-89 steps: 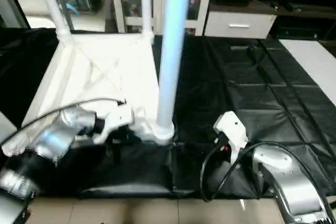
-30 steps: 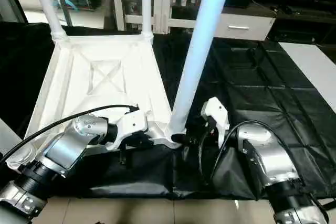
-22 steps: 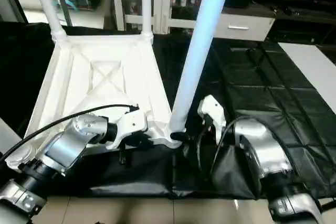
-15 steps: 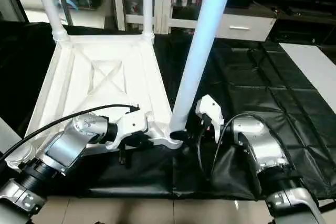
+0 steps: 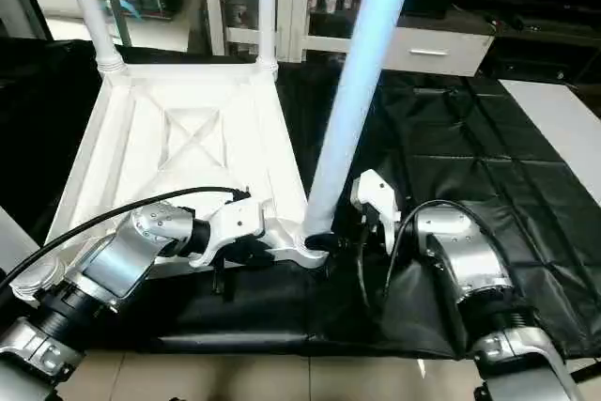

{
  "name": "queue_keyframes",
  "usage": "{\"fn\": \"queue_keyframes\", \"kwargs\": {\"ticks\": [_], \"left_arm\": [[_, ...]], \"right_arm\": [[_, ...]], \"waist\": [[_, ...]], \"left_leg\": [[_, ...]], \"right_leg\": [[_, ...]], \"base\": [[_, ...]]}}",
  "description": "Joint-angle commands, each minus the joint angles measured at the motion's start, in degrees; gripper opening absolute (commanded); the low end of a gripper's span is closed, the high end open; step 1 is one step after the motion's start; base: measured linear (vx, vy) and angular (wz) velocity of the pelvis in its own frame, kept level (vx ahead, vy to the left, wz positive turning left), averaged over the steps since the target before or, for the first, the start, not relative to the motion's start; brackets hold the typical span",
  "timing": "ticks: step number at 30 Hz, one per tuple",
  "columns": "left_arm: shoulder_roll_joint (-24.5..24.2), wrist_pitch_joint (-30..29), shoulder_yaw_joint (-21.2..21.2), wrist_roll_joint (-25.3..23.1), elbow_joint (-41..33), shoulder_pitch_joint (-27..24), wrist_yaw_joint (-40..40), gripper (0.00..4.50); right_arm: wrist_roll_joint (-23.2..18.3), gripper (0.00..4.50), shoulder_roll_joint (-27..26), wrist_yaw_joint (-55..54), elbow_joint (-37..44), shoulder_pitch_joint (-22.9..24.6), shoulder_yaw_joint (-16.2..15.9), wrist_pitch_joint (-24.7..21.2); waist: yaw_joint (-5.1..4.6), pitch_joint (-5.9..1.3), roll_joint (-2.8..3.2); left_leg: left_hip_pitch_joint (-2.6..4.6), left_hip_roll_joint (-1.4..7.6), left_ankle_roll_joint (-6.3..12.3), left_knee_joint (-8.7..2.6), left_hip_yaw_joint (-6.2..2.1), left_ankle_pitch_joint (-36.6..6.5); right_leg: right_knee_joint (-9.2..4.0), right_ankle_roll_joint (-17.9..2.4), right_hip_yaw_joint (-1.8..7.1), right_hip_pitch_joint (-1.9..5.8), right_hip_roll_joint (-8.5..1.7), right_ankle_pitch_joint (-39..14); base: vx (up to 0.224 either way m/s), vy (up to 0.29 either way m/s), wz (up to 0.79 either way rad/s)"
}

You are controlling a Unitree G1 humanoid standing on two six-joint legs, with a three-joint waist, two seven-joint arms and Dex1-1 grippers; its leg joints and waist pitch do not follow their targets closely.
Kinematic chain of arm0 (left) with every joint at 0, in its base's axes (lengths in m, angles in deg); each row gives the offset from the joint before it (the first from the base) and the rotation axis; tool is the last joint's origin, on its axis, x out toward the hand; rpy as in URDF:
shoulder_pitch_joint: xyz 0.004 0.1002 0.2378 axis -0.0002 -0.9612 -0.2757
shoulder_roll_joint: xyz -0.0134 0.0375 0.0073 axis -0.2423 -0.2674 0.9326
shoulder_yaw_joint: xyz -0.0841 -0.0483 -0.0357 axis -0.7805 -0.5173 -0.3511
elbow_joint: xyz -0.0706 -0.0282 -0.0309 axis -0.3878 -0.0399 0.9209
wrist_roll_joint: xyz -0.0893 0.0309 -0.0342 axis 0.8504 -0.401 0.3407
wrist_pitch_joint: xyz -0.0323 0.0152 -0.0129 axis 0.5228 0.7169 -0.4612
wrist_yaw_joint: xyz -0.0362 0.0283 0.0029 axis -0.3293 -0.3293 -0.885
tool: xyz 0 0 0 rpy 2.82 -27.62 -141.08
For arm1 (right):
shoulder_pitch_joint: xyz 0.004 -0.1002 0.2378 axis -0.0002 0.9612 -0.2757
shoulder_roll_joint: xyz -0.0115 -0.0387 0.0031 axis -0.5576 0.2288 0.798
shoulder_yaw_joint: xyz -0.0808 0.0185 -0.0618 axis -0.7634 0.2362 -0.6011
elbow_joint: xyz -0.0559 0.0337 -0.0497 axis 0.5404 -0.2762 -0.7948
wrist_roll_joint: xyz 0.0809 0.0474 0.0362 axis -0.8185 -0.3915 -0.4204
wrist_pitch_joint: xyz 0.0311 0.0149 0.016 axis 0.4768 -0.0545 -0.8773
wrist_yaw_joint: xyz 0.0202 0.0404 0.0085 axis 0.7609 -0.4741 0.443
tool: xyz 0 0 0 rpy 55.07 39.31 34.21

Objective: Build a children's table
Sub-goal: Rotate leg to tighten

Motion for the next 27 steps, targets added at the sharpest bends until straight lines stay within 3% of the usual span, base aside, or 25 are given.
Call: {"fn": "queue_keyframes", "kwargs": {"ticks": [1, 5, 7, 10, 11, 12, 15, 17, 18, 19, 22, 24, 27], "left_arm": [[2.1, -1.2, -0.2, 0.2, 2.2, 1.0, -2.5, 0.00], [6.8, -4.1, -3.5, 0.7, 6.1, 3.9, -10.0, 0.00], [9.8, -5.9, -5.1, 0.9, 8.7, 5.8, -14.2, 0.00], [13.6, -8.5, -6.9, -0.1, 12.9, 9.1, -21.2, 0.00], [14.4, -8.6, -7.2, -0.4, 13.8, 9.8, -23.0, 0.00], [15.3, -8.5, -7.7, -0.7, 15.1, 10.6, -25.2, 0.00], [18.2, -6.7, -8.8, -1.7, 19.6, 13.2, -32.3, 0.00], [19.3, -5.6, -9.6, -1.4, 21.0, 13.9, -34.5, 0.00], [20.1, -4.7, -10.0, -1.4, 22.2, 14.5, -35.9, 0.00], [20.7, -4.2, -10.3, -1.5, 23.2, 15.1, -36.9, 0.00], [21.1, -1.9, -10.2, -1.8, 24.7, 15.8, -38.0, 0.00], [20.8, -0.3, -10.2, -1.8, 25.4, 16.0, -38.2, 0.00], [20.1, 0.8, -10.1, -1.9, 25.9, 15.8, -37.6, 0.00]], "right_arm": [[4.3, 2.04, -0.7, -7.1, -4.2, 0.6, -0.5, -1.8], [4.9, 2.04, -4.5, -15.3, -5.3, 1.0, 0.5, -4.8], [5.5, 2.04, -7.6, -20.8, -5.9, 0.9, 0.8, -5.6], [7.4, 2.04, -13.1, -32.8, -8.5, -0.4, 1.7, -6.0], [7.8, 2.04, -14.2, -35.9, -9.6, -0.8, 2.1, -5.8], [8.3, 2.03, -15.7, -40.8, -11.0, -1.5, 2.9, -5.4], [7.7, 2.03, -21.2, -53.0, -14.8, -3.5, 5.8, -5.3], [7.9, 2.02, -23.1, -55.7, -16.2, -4.3, 6.0, -4.3], [7.9, 2.02, -24.7, -57.8, -17.5, -5.0, 6.2, -3.2], [8.1, 2.02, -25.7, -59.1, -18.4, -5.5, 6.5, -2.4], [6.9, 2.02, -27.9, -58.7, -20.7, -7.0, 7.8, 0.3], [4.0, 2.02, -28.7, -55.4, -20.7, -7.6, 10.1, 1.4], [2.3, 2.02, -28.0, -50.5, -18.6, -6.9, 10.9, 2.8]], "waist": [[-0.25, -2.39, -0.30], [-0.95, -2.21, -0.52], [-1.36, -2.21, -0.71], [-1.91, -2.31, -0.69], [-2.69, -2.19, -0.68], [-2.88, -2.24, -0.60], [-3.74, -2.55, -0.31], [-3.82, -2.61, -0.26], [-3.84, -2.49, -0.23], [-3.88, -2.67, -0.38], [-3.55, -2.64, -0.75], [-3.21, -2.84, -0.59], [-2.64, -2.85, -0.65]], "left_leg": [[0.49, 0.85, 2.74, -4.45, 0.29, -14.5], [0.55, 0.66, -0.17, -4.75, -0.26, -20.8], [0.36, 0.47, -0.62, -4.89, -0.60, -21.9], [0.28, 0.38, -1.20, -4.97, -0.99, -22.8], [0.04, 0.19, -1.34, -5.02, -1.22, -24.2], [0.05, 0.17, -1.49, -5.02, -1.30, -24.4], [0.05, 0.21, -1.38, -5.13, -1.50, -24.3], [-0.22, 0.30, -1.11, -5.34, -1.49, -23.7], [0.05, 0.25, -0.95, -5.26, -1.27, -24.6], [0.33, 0.13, -0.77, -5.09, -1.15, -24.9], [0.11, 0.27, 0.27, -5.15, -0.80, -22.9], [0.17, 0.32, 1.35, -5.02, -0.57, -21.2], [0.24, 0.50, 2.63, -4.95, -0.21, -18.5]], "right_leg": [[-3.96, -13.9, 1.02, 1.90, -1.59, -15.5], [-4.93, -10.0, 0.82, 1.46, -1.62, -24.8], [-5.43, -7.9, 0.51, 1.38, -1.66, -28.5], [-5.78, -6.9, 0.18, 1.38, -1.82, -30.0], [-6.03, -6.2, -0.14, 1.24, -1.76, -31.9], [-6.18, -6.0, -0.20, 1.21, -1.86, -32.5], [-6.18, -7.0, -0.27, 1.18, -1.80, -28.4], [-5.91, -7.7, -0.28, 1.62, -1.69, -24.8], [-6.05, -8.1, -0.17, 1.05, -1.65, -24.6], [-6.01, -8.5, -0.05, 1.01, -1.66, -24.0], [-5.77, -9.5, 0.20, 1.19, -1.61, -20.4], [-5.50, -10.2, 0.41, 1.30, -1.76, -18.4], [-5.23, -11.3, 0.53, 1.43, -1.79, -15.6]], "base": [[0.000, 0.000, 0.00], [-0.041, -0.001, -0.02], [-0.056, 0.007, -0.07], [0.000, 0.000, 0.00], [0.000, 0.000, 0.00], [0.000, 0.000, 0.00], [0.000, 0.000, 0.00], [0.000, 0.000, 0.00], [0.000, 0.000, 0.00], [0.000, 0.000, 0.00], [0.000, 0.000, 0.00], [0.000, 0.000, 0.00], [0.000, 0.000, 0.00]]}}
